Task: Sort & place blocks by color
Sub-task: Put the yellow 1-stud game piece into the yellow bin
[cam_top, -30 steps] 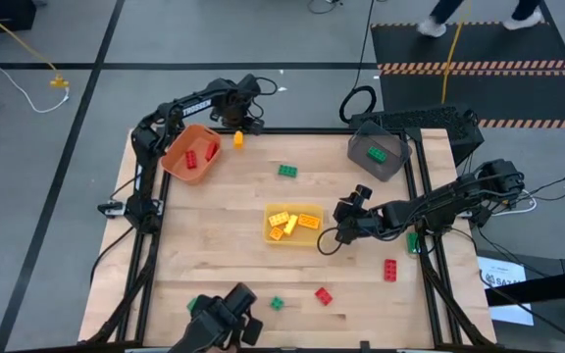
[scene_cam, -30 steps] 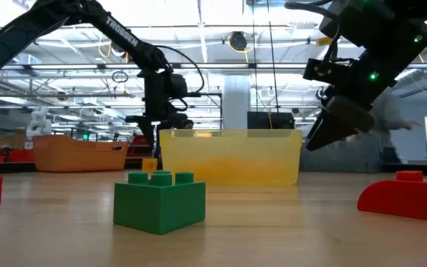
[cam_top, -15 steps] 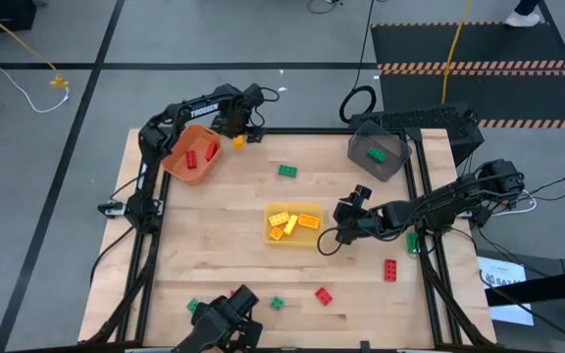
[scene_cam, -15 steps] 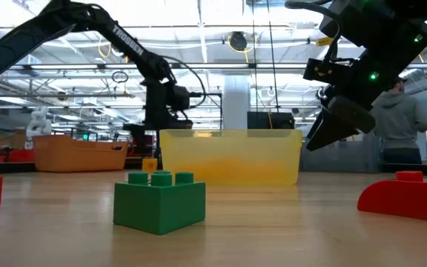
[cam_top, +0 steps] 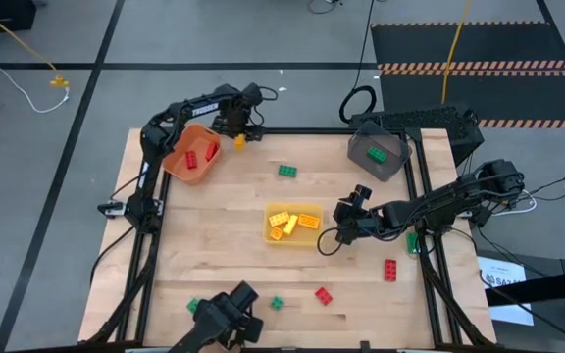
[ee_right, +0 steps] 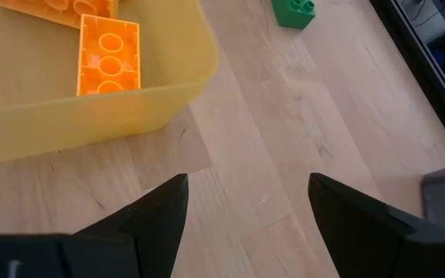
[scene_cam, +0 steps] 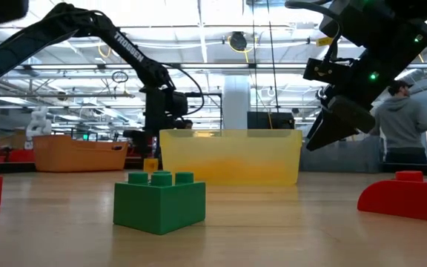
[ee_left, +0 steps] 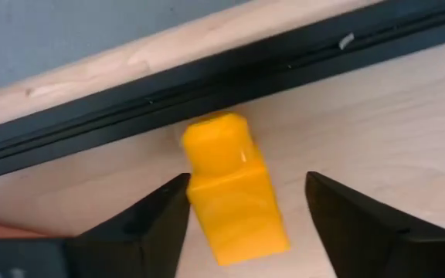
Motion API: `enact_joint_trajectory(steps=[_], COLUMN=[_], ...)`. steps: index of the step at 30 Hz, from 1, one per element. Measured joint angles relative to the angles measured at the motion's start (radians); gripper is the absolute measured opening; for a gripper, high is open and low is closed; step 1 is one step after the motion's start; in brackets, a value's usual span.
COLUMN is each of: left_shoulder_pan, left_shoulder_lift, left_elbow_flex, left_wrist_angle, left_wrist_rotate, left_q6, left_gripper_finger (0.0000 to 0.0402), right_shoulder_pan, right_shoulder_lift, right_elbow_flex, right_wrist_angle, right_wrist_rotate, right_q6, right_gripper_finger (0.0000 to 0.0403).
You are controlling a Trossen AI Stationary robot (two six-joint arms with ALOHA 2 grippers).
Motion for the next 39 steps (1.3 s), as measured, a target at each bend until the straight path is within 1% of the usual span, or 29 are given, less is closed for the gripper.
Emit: enact_joint_trajectory(steps=[7, 11, 16, 23, 28, 32, 36, 39], left_shoulder_pan=[-0.016, -0.023, -0.045, -0.138, -0.251, -0.370, -0.507, -0.610], left_shoulder_lift=[-0.001, -0.001, -0.016, -0.099, -0.192, -0.263, -0.297, -0.300], left_elbow_flex=[0.000, 0.000, 0.000, 0.000, 0.000, 0.000, 0.000, 0.000], left_wrist_angle=[0.000, -0.001, -0.037, -0.075, -0.077, -0.060, 0.006, 0.050], left_wrist_rotate=[-0.001, 0.001, 0.028, 0.038, 0.038, 0.038, 0.037, 0.039], left_q6=[0.017, 0.065, 0.177, 0.281, 0.336, 0.343, 0.342, 0.316], left_gripper_finger=[0.0140, 0.0137, 0.0137, 0.0141, 0.0157, 0.0155, 0.0143, 0.0146], right_shoulder_pan=[0.000, 0.000, 0.000, 0.000, 0.000, 0.000, -0.001, -0.001], right_shoulder_lift=[0.000, 0.000, 0.000, 0.000, 0.000, 0.000, 0.000, 0.000], right_elbow_flex=[0.000, 0.000, 0.000, 0.000, 0.000, 0.000, 0.000, 0.000], right_wrist_angle=[-0.001, -0.002, -0.004, -0.021, -0.025, -0.049, -0.077, -0.077], right_wrist_rotate=[0.000, 0.000, 0.000, 0.009, 0.035, 0.044, 0.064, 0.064], right_q6=[0.006, 0.007, 0.005, 0.000, 0.000, 0.005, 0.020, 0.023], right_gripper_finger=[0.0258, 0.0258, 0.0258, 0.0258, 0.0258, 0.0258, 0.0258, 0.0258])
